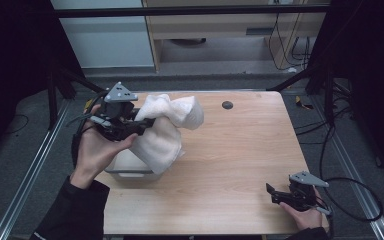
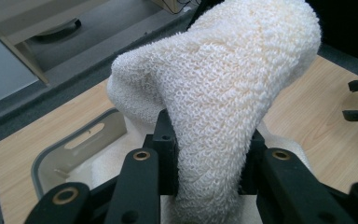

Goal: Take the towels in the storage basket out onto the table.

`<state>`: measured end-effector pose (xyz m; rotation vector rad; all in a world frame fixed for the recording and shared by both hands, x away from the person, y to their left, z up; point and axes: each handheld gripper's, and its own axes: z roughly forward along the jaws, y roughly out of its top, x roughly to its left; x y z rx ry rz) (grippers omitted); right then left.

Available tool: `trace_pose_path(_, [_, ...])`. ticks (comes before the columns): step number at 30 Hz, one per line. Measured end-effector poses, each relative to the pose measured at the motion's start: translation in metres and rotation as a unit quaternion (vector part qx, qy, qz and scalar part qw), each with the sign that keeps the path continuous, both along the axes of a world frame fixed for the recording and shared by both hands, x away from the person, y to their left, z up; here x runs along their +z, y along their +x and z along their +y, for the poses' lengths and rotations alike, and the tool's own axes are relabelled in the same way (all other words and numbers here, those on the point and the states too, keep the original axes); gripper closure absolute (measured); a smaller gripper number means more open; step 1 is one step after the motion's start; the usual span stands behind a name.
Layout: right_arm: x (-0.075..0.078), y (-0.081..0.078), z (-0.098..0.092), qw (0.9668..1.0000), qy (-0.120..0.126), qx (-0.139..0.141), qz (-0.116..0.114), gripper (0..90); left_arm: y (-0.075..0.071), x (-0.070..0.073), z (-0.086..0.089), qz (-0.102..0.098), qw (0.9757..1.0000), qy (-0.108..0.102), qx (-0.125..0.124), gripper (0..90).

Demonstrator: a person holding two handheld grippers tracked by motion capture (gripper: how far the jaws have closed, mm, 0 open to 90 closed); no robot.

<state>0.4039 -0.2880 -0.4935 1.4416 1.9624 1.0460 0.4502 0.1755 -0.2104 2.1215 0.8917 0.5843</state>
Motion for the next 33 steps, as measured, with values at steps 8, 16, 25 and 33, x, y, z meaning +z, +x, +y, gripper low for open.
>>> trace_pose_path(8, [0.000, 0.000, 0.000, 1.0000, 0.000, 0.000, 0.000, 9.0, 0.000, 0.002, -0.027, -0.004, 0.9997, 0.005, -0.026, 68.1])
trace_pose_path(16, [0.000, 0.000, -0.001, 1.0000, 0.000, -0.001, -0.002, 9.0, 0.001, -0.003, -0.047, 0.004, 0.9991, 0.013, -0.040, 68.0])
trace_pose_path(25, [0.001, -0.001, -0.001, 1.0000, 0.000, 0.001, -0.003, 8.9, 0.003, -0.013, -0.072, 0.009, 0.9979, 0.020, -0.061, 68.0])
trace_pose_path(33, [0.000, -0.001, 0.000, 1.0000, 0.000, 0.001, -0.004, 8.8, 0.006, -0.023, -0.086, 0.012, 0.9971, 0.018, -0.073, 67.9])
